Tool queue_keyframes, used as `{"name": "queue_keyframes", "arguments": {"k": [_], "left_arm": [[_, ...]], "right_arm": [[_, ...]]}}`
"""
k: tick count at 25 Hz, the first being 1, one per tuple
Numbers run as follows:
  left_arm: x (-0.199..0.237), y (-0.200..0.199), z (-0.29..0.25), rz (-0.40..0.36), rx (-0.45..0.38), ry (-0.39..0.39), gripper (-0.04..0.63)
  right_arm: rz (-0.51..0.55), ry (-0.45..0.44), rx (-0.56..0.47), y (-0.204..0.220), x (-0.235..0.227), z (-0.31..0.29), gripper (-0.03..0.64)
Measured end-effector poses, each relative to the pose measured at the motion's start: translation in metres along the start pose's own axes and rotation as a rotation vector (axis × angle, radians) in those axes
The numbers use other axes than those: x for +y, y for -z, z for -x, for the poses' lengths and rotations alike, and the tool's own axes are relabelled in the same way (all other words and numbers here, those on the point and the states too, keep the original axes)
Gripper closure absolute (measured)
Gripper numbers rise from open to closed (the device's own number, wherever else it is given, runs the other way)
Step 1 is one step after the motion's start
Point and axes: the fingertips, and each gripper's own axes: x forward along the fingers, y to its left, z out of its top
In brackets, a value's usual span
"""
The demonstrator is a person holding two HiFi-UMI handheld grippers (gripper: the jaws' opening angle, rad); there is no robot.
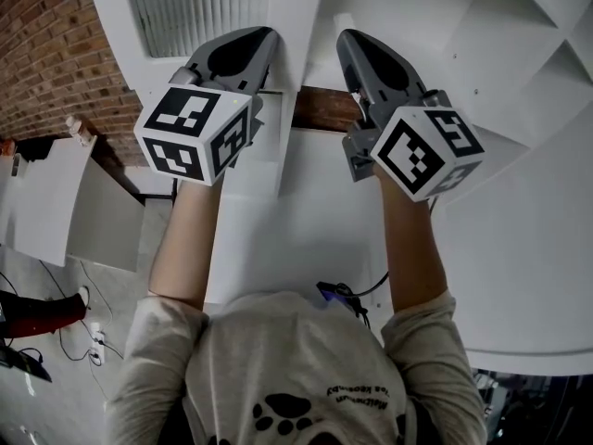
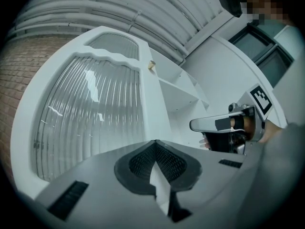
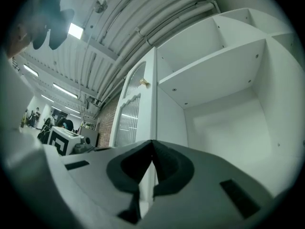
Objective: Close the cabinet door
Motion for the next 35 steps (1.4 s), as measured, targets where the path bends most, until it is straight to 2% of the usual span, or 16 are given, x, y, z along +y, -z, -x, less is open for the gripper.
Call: {"name": "queue_keyframes", "arguments": {"k": [5, 11, 17, 23, 27, 35], "left_arm": [[-0.009, -0.002, 0.019, -0.007, -0.005, -0.008, 0.588], [-0.027, 0.002, 0.053, -0.043, -0.011, -0.034, 0.588], [-0.038, 0.01, 0.095, -0.044, -0.026, -0.085, 0.588], [-0.055, 0.032, 0.126, -0.038, -0.011, -0.112, 0.588], [-0.064, 0.052, 0.142, -0.038, 0.012, -0.127, 0.588], [-0.071, 0.088, 0.167, 0.02, 0.065, -0.159, 0.588]], "right_arm": [[0.008, 0.027, -0.001, 0.007, 0.012, 0.007, 0.607], [0.064, 0.071, -0.012, 0.019, 0.036, 0.026, 0.607], [0.082, 0.095, -0.012, 0.038, 0.06, 0.047, 0.607], [0.14, 0.135, -0.011, 0.058, 0.083, 0.072, 0.607], [0.127, 0.159, 0.008, 0.077, 0.087, 0.089, 0.607], [0.1, 0.207, 0.071, 0.122, 0.096, 0.121, 0.607]]}}
